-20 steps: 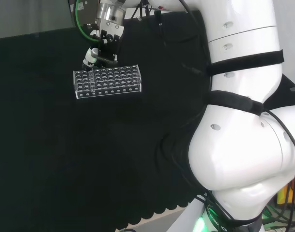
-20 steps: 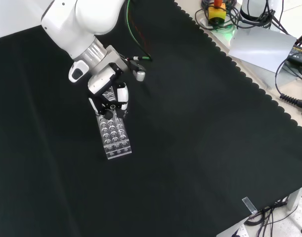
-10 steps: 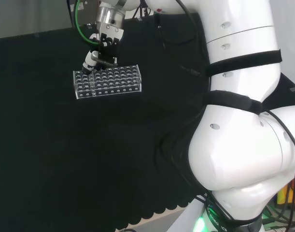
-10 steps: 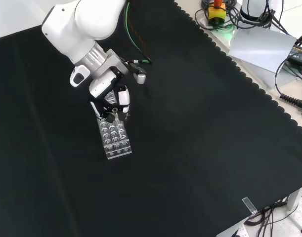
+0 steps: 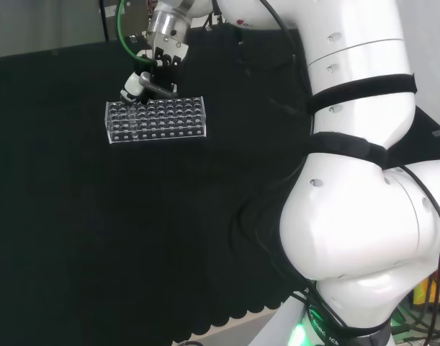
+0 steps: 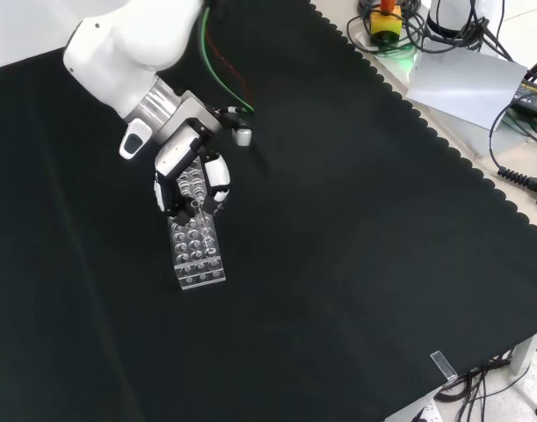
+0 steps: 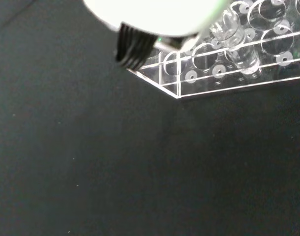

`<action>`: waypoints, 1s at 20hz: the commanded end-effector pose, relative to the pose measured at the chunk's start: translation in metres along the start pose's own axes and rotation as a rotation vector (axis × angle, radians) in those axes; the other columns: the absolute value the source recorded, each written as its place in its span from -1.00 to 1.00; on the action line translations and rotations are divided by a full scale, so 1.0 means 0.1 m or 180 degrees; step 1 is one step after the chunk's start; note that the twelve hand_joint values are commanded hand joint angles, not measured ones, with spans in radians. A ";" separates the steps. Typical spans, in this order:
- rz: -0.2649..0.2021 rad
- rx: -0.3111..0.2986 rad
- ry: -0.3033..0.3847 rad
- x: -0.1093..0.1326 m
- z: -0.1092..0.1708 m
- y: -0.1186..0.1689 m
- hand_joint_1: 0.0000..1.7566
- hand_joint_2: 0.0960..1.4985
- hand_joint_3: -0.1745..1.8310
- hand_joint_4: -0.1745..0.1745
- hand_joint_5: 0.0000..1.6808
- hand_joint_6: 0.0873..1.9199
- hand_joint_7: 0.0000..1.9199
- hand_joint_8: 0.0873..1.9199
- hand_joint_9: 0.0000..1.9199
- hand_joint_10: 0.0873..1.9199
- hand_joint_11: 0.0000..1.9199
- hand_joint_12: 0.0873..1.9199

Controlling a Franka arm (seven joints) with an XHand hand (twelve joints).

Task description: Put the test tube back in the rack.

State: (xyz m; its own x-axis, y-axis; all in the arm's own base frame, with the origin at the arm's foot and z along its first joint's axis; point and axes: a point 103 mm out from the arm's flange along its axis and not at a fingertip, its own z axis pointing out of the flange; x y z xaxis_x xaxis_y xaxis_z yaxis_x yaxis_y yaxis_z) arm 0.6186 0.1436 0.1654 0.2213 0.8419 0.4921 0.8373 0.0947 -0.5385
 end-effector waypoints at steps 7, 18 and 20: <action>-0.0365 -0.0073 0.0163 0.13 -0.33 -0.28 0.24 -0.42 -0.03 -0.17 -0.39 -0.27 -0.36 -0.10 -0.24 -0.16 -0.57 0.54; -0.0558 -0.0396 -0.0027 0.41 -1.03 -0.77 0.24 -0.41 -0.05 -0.15 -0.38 -0.31 -0.40 -0.09 -0.27 -0.15 -0.59 0.55; -0.0589 -0.0473 -0.0052 0.45 -1.16 -0.88 0.24 -0.41 -0.05 -0.14 -0.38 -0.31 -0.40 -0.09 -0.27 -0.15 -0.60 0.55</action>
State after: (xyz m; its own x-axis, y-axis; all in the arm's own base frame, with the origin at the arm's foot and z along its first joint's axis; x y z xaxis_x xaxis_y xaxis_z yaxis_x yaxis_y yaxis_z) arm 0.6180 0.1241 0.2764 0.0845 0.8173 0.5700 0.9080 0.1724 -0.3818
